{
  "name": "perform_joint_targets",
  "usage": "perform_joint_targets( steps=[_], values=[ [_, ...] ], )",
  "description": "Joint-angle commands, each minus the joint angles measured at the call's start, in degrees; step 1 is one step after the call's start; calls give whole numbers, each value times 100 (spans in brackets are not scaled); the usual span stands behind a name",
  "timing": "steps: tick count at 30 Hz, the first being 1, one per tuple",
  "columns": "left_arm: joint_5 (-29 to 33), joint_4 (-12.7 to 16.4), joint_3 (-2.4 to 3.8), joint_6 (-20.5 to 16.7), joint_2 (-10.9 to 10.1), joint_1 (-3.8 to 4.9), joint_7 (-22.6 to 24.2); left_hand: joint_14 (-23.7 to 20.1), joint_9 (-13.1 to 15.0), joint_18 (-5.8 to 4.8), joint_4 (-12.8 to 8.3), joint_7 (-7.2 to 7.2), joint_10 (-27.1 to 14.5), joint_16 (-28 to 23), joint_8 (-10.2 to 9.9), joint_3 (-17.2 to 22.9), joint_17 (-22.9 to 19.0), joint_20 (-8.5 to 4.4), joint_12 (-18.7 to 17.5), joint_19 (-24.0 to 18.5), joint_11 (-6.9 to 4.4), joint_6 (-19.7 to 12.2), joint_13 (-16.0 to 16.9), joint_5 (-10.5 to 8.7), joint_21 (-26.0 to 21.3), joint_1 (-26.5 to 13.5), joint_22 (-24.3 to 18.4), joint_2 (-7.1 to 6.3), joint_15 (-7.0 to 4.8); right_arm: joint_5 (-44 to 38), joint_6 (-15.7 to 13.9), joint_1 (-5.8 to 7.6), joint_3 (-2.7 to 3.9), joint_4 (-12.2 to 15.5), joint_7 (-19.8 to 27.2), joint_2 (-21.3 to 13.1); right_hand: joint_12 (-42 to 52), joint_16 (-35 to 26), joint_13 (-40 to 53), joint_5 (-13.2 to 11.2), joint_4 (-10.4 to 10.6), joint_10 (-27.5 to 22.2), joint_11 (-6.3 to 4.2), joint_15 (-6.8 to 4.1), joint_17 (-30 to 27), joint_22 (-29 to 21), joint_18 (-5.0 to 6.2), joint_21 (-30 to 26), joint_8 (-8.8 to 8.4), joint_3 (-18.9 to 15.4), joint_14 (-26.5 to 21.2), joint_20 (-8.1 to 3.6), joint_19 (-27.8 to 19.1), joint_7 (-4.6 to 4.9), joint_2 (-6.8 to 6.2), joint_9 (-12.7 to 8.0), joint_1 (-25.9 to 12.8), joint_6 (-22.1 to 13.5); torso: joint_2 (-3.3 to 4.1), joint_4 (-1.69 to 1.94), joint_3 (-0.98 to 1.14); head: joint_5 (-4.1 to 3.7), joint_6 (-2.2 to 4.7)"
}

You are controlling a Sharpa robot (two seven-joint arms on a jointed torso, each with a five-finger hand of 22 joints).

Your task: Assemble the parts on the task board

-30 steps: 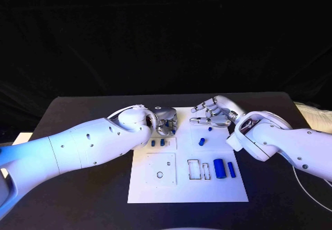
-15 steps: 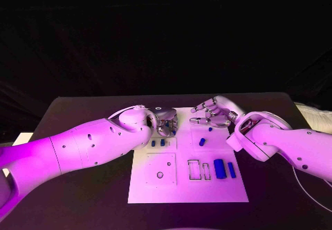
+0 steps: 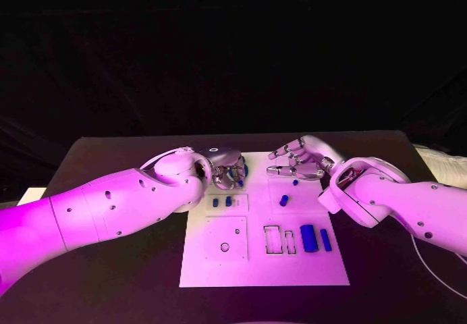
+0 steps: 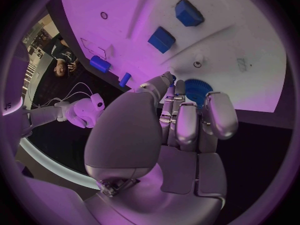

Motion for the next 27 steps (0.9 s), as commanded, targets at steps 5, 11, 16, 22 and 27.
perform_joint_targets(
  steps=[5,11,16,22,27],
  values=[
    [259,413,79,-250,-432,23,-71,151,2,-101,-5,-11,66,28,-36,48,-14,-26,-57,26,-11,74,5,-19,63,-77,28,15,-38,-11,21,-8,0,-17,12,7,10,-20,10,20,-8,-4,-20,-15,5,249,54,-23,18,-14,227,0,-21,3,56,10,24,35,-18,45,15,-11,5],
    [320,487,87,-232,-636,16,-88,151,0,-103,-5,-15,75,31,-39,52,-15,-26,-65,27,-13,82,5,-19,70,-91,35,11,-39,-5,29,-17,0,-26,14,14,10,-20,10,20,-8,-4,-20,-15,5,249,54,-23,18,-14,227,0,-21,3,56,10,24,35,-22,77,16,-12,6],
    [335,437,83,-202,-641,-26,-95,150,0,-104,-7,-20,88,32,-41,57,-21,-27,-70,30,-18,93,6,-19,79,-100,43,9,-41,-3,32,-22,0,-28,20,22,10,-20,10,20,-8,-4,-20,-15,5,249,54,-23,18,-14,227,0,-21,3,56,10,24,35,-15,62,7,8,10],
    [340,362,76,-126,-619,-56,-137,150,0,-104,-7,-20,88,32,-41,57,-21,-27,-70,30,-18,93,6,-19,79,-100,43,9,-41,-2,40,-25,0,-29,18,25,14,-23,12,21,-6,-2,-20,-15,2,248,54,-24,19,-16,227,-1,-21,3,63,10,26,38,-11,46,13,18,3],
    [341,329,62,-67,-607,-64,-148,148,-1,-103,-8,-23,97,30,-43,62,-31,-27,-76,28,-20,100,7,-19,75,-108,42,9,-43,-2,41,-25,0,-28,17,24,14,-23,12,21,-6,-2,-20,-15,2,248,54,-24,19,-16,227,-1,-21,3,63,10,26,38,-9,63,17,8,-14]
  ],
)
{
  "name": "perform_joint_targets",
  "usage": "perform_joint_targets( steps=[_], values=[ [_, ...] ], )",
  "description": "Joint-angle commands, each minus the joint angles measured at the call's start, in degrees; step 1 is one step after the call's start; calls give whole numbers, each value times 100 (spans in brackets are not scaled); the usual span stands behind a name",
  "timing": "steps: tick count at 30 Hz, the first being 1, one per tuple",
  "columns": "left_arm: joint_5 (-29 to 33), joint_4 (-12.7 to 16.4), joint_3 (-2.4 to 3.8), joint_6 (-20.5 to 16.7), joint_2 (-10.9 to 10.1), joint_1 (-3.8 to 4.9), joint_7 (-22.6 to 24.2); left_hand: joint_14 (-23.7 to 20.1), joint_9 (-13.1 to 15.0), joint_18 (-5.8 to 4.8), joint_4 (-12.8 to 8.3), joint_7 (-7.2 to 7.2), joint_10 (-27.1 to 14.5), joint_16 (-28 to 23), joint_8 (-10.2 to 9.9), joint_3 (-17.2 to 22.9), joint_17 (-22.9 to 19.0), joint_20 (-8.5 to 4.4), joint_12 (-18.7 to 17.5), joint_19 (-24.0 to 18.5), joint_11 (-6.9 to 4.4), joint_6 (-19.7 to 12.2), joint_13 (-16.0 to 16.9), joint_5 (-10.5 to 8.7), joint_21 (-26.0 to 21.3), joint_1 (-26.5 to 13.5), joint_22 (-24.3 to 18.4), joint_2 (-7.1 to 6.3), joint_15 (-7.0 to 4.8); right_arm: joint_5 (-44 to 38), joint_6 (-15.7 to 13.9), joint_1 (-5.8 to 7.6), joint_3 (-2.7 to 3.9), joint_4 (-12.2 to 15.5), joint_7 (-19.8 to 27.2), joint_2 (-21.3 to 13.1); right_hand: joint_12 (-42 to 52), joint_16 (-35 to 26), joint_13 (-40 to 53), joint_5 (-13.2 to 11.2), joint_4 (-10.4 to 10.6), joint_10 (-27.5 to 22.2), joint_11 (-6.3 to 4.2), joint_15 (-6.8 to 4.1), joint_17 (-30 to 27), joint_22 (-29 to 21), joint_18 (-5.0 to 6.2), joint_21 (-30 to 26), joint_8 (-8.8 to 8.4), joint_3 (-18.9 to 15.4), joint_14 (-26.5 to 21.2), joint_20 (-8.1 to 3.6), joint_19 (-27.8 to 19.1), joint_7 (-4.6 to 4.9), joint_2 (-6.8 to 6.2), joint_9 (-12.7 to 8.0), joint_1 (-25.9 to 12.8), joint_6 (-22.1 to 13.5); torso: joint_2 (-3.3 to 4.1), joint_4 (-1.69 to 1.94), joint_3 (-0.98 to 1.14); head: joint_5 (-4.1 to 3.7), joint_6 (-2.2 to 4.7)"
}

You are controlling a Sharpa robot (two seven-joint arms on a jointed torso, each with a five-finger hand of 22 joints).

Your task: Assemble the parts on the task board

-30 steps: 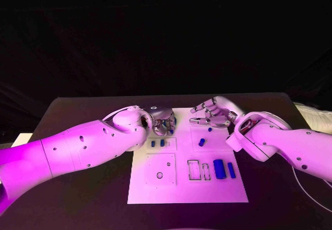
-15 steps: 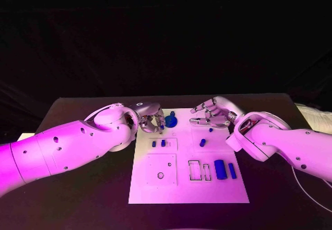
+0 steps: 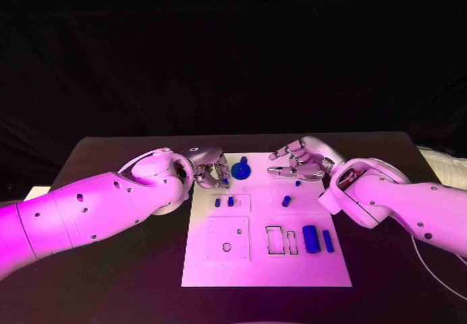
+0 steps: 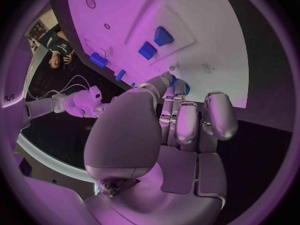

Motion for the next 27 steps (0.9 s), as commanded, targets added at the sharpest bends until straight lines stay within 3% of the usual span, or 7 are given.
perform_joint_targets(
  steps=[1,13,27],
  values=[
    [46,-15,-7,100,25,-8,-31,148,8,-103,-10,-1,36,30,-22,32,-4,-28,-38,28,0,39,7,-19,25,-54,4,2,-43,-9,38,-4,0,5,19,6,14,-23,5,22,-6,-2,-20,-15,2,250,54,-24,19,-16,227,-1,-21,3,32,7,-5,38,3,12,2,-6,-17],
    [46,-95,-21,195,98,-111,-54,148,8,-103,-10,-1,36,30,-22,32,-4,-28,-38,28,0,39,7,-19,25,-54,4,2,-43,-8,36,-4,0,7,25,7,14,-23,5,22,-6,-2,-20,-15,2,250,54,-24,19,-16,227,-1,-21,3,32,7,-5,38,0,-1,-2,-8,-38],
    [34,-150,-26,263,149,-129,-115,145,6,-102,-12,-6,48,27,-27,39,-20,-29,-49,27,-3,49,7,-19,25,-68,6,0,-46,-7,35,-4,0,9,26,4,14,-23,5,22,-6,-2,-20,-15,2,250,54,-24,19,-16,227,-1,-21,3,32,7,-5,38,-3,2,-1,-12,-27]
  ],
)
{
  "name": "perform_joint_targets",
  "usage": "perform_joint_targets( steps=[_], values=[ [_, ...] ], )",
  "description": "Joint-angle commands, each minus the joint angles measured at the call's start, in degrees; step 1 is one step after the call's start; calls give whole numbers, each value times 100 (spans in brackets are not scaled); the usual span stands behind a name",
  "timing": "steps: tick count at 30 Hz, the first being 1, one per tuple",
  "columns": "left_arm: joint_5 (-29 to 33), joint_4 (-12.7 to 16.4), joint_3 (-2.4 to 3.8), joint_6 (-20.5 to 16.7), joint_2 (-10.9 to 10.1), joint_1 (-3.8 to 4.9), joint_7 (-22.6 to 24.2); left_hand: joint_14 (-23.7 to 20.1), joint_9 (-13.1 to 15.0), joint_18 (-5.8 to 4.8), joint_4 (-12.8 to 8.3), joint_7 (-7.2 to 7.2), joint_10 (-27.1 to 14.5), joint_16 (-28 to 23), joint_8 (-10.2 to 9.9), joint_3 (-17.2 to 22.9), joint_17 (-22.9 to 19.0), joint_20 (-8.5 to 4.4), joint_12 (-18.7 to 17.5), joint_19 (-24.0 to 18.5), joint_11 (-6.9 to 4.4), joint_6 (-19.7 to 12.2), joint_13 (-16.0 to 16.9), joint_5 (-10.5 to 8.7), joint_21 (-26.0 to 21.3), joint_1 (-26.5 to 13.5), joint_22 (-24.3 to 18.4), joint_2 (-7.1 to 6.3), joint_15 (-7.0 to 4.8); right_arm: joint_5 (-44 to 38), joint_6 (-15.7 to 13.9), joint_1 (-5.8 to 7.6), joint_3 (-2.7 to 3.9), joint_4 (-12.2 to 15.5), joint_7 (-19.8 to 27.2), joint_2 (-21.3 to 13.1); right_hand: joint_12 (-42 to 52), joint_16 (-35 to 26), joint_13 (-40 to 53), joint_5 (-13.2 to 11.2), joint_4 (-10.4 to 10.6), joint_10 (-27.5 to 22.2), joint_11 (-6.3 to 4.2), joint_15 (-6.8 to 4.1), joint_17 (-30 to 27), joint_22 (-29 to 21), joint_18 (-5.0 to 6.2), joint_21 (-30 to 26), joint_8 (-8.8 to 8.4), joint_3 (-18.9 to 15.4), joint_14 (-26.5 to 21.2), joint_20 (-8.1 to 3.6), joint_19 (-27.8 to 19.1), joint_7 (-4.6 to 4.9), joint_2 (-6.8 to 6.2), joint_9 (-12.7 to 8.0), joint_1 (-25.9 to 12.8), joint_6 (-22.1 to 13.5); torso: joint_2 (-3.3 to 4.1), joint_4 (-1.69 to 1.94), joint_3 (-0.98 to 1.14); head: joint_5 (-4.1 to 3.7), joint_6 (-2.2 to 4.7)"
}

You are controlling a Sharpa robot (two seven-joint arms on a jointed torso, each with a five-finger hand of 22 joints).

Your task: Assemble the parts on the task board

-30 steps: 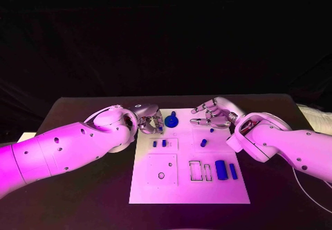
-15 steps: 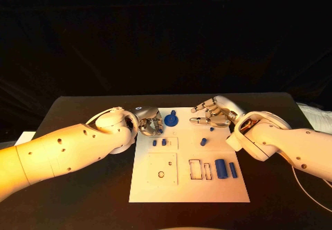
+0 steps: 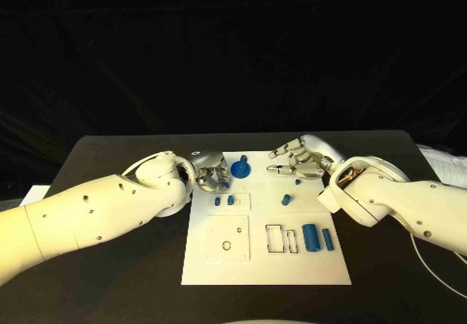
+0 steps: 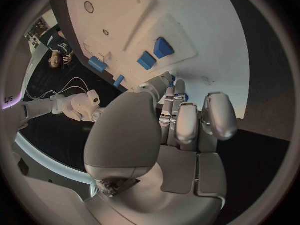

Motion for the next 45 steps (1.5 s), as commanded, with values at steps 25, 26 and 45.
perform_joint_targets(
  steps=[25,26,45],
  values=[
    [37,-81,-15,242,48,-21,-169,105,-201,-96,0,151,-240,28,-425,151,-143,60,-312,-21,150,-487,-16,-21,-35,-268,9,-177,72,-11,45,-5,0,3,8,-29,-377,-53,-260,24,-5,-181,-21,-17,-34,223,60,-43,16,-33,221,-3,-40,3,47,7,11,37,-2,-3,-3,-17,20],
    [37,-75,-15,230,43,-21,-169,103,-211,-94,-1,155,-252,27,-443,156,-151,65,-316,-24,154,-511,-16,-21,-42,-273,6,-186,76,-11,48,-5,0,-1,3,-33,-630,-55,-438,26,-2,-294,-22,-18,-30,223,60,-45,12,-42,223,-4,-37,2,62,5,25,32,-2,-2,-5,-18,21],
    [3999,363,-9,-1446,-642,-14,1391,-462,-337,215,78,364,-904,-818,-421,326,-1669,239,-255,-748,358,-714,-33,-19,-1738,-452,-1046,-144,248,-2870,686,-10,4,-297,-950,-284,-5267,-454,-4935,-408,-78,-1396,108,85,-598,110,89,-145,19,761,177,70,-77,-3,-67,7,1088,422,-18,-8,-12,-148,95]
  ],
)
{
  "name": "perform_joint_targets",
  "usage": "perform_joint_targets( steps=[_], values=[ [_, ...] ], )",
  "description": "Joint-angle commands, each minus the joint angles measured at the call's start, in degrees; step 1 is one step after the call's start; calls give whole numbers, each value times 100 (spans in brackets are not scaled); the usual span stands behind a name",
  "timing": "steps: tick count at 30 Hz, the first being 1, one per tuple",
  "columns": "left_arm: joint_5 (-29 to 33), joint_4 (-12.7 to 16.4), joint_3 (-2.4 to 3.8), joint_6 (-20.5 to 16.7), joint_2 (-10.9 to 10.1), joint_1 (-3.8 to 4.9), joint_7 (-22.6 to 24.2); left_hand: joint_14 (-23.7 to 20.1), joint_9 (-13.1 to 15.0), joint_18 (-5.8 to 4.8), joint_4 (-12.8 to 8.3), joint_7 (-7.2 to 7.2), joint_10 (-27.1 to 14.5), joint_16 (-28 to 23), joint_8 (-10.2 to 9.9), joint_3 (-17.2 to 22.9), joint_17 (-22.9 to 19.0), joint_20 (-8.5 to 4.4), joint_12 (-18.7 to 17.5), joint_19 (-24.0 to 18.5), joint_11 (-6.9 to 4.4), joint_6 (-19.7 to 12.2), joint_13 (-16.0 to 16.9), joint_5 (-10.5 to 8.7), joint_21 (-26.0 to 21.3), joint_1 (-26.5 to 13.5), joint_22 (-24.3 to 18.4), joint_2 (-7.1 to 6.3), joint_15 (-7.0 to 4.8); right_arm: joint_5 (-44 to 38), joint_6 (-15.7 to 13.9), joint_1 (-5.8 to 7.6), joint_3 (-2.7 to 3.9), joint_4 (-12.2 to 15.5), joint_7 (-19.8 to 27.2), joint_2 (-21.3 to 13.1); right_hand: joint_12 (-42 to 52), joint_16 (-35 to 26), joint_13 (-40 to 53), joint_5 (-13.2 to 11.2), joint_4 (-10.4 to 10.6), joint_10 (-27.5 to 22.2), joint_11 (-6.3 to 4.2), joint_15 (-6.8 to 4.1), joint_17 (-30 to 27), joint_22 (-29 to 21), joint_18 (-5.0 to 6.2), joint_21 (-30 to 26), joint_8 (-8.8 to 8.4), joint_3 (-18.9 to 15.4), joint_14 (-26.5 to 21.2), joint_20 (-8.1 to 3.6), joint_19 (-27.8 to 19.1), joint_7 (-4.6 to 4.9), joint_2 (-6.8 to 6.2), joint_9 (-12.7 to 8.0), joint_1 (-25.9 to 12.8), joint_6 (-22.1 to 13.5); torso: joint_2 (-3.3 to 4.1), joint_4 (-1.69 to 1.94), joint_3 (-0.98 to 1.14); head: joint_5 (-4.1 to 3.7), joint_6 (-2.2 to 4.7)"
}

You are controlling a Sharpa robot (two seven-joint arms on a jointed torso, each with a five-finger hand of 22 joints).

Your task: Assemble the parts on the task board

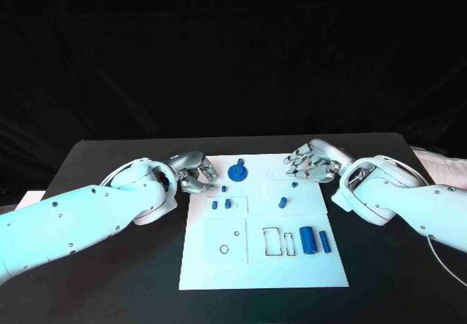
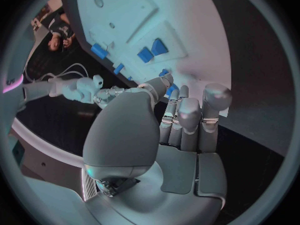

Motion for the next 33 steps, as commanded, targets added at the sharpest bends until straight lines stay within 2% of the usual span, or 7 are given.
perform_joint_targets(
  steps=[1,4,7,10,11,19,33],
  values=[
    [3278,107,-6,-897,-115,7,1358,-232,6,132,97,29,-13,-314,26,-30,-493,37,69,-256,29,76,8,-22,-531,-120,-330,55,30,-1669,524,-9,2,-1,-581,-18,-102,1,-212,-51,25,67,-18,29,-2,107,89,-29,24,80,188,40,-7,-31,-70,3,-18,71,-2,-5,-1,-80,24],
    [5062,247,-54,-951,-275,6,2085,-741,3,309,120,73,-70,-941,37,-54,-1431,71,123,-797,58,104,9,-25,-1589,-126,-991,128,63,-2211,739,-25,2,17,-798,-31,-206,-10,-476,-116,72,79,-21,31,-28,96,93,-40,12,167,182,37,-16,-61,-150,-1,-75,129,0,-2,-10,-123,40],
    [6240,430,-94,-927,-430,3,2593,-883,10,332,111,54,-18,-1086,66,-68,-1656,78,206,-904,44,154,21,-24,-1778,-110,-1109,171,54,-2597,951,-54,2,39,-971,-34,-249,-21,-598,-161,101,69,-8,32,-49,76,97,-54,7,192,179,42,-30,-76,-200,-3,-124,153,5,1,-17,-125,51],
    [6832,614,-118,-911,-563,-7,2885,-910,19,337,104,24,83,-1094,108,-97,-1688,68,310,-921,11,218,39,-24,-1830,-115,-1144,199,34,-2858,1080,-81,2,51,-1087,-22,-277,-45,-684,-196,111,57,-1,35,-86,33,107,-83,2,210,170,45,-59,-82,-238,-5,-145,164,-1,5,-20,-129,51],
    [6939,659,-123,-905,-592,-11,2939,-912,20,337,104,19,94,-1093,114,-103,-1694,65,326,-921,5,227,41,-24,-1838,-119,-1149,204,31,-2924,1110,-88,2,53,-1115,-14,-280,-50,-697,-202,113,58,0,36,-94,28,108,-86,2,215,168,46,-63,-83,-241,-5,-147,168,2,0,-13,-126,52],
    [7455,940,-141,-876,-744,-38,3214,-918,18,337,104,15,106,-1094,119,-125,-1706,61,353,-920,0,229,42,-26,-1854,-133,-1162,200,26,-3125,1368,-126,2,81,-1175,63,-308,-60,-831,-230,116,67,-7,28,-110,23,110,-94,5,287,165,44,-64,-84,-245,-3,-145,211,11,-8,-9,-107,58],
    [7604,1007,-145,-880,-811,-43,3214,-928,15,336,98,15,102,-1097,120,-150,-1718,57,371,-921,-2,222,41,-28,-1870,-144,-1174,187,24,-3135,1503,-154,2,88,-1106,193,-344,-62,-1199,-449,95,238,-43,-10,-122,30,108,-99,5,667,170,9,-52,-114,-185,1,-81,349,10,-4,-3,-93,20]
  ],
)
